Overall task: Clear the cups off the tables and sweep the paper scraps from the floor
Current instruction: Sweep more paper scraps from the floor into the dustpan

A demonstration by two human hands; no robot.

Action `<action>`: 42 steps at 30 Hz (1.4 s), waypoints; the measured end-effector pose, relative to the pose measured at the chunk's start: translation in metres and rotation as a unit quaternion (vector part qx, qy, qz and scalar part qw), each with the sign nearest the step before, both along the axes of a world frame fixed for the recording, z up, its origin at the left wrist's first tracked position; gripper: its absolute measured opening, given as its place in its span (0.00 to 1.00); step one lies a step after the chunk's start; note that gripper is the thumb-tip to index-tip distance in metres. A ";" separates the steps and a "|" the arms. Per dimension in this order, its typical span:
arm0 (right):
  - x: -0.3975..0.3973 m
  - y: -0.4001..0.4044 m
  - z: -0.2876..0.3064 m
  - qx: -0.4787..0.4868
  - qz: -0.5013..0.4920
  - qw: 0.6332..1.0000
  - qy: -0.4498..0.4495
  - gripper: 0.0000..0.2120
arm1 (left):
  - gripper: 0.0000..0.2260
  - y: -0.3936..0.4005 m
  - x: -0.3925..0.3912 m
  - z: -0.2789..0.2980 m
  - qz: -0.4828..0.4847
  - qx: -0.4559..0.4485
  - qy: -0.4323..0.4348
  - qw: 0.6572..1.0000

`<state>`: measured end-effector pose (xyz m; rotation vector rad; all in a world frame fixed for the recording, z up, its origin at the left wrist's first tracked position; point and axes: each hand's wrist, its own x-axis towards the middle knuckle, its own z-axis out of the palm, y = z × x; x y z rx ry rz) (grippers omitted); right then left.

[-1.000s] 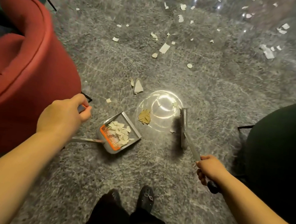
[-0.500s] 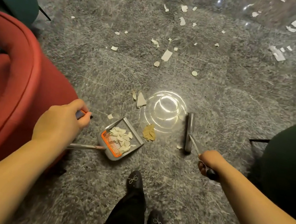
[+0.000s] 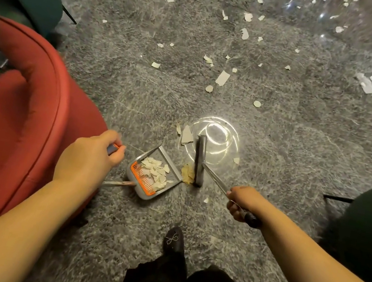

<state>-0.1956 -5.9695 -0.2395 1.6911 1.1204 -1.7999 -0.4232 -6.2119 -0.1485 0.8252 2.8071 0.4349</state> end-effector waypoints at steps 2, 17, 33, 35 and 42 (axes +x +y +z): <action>-0.007 0.001 0.005 0.012 0.009 1.000 0.015 0.06 | 0.06 -0.002 -0.002 0.000 0.003 0.005 0.003 1.000; -0.048 0.107 -0.006 0.170 0.217 0.960 0.054 0.04 | 0.08 0.025 -0.001 -0.002 0.082 -0.007 -0.002 0.997; -0.186 0.201 -0.026 0.181 0.494 0.849 0.055 0.10 | 0.06 0.076 0.078 0.011 0.309 -0.033 -0.014 0.950; -0.191 0.197 -0.022 0.173 0.524 0.833 0.048 0.11 | 0.06 0.078 0.086 0.012 0.330 -0.026 -0.013 0.944; -0.166 0.177 -0.016 0.178 0.617 0.766 0.030 0.13 | 0.05 0.071 0.099 0.011 0.324 -0.017 -0.022 0.946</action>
